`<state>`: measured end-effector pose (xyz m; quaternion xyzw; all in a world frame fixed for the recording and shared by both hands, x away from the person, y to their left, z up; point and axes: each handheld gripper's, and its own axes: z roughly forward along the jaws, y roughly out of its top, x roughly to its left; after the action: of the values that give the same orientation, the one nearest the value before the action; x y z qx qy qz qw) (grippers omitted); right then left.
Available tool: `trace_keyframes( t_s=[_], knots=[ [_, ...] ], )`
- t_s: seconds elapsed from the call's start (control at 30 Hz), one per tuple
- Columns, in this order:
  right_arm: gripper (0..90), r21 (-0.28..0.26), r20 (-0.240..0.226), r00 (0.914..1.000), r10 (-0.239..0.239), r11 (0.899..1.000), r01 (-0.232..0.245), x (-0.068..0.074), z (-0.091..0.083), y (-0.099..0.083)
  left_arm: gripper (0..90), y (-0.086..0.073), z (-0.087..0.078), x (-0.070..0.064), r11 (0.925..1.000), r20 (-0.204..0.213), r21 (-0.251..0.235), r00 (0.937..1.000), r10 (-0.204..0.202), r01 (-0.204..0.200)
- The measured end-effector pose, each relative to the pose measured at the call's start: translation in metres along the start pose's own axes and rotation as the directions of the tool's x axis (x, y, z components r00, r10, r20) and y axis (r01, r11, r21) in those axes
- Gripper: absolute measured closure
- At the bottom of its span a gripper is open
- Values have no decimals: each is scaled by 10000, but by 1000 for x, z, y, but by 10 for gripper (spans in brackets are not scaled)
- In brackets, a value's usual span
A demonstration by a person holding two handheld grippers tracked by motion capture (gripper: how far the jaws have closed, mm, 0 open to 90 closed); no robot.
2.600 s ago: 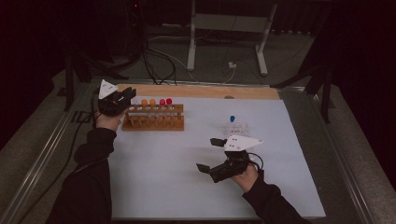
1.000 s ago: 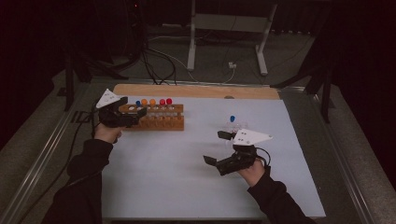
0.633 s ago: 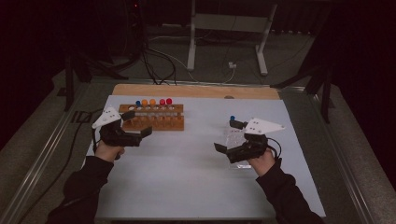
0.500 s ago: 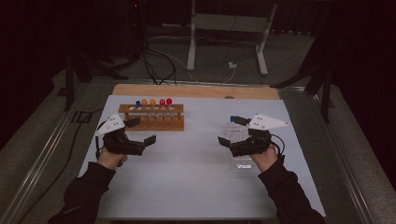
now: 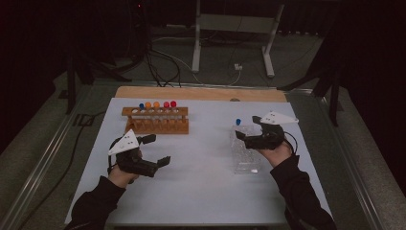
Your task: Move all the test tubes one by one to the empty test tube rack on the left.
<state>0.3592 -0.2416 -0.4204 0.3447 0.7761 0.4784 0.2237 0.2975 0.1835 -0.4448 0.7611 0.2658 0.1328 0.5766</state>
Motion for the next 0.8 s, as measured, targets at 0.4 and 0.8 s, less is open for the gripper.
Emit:
trace_keyframes(
  t_s=[0.4,0.8],
  knots=[
    [540,1661,442,9966,698,9831,-763,-17,29,-16,18,0,1,-3,10000,148,-4,9999,41,-40],
    [702,2502,584,9934,988,9619,-1103,-20,58,-15,18,0,2,-2,10000,254,66,9997,50,-52]
  ],
)
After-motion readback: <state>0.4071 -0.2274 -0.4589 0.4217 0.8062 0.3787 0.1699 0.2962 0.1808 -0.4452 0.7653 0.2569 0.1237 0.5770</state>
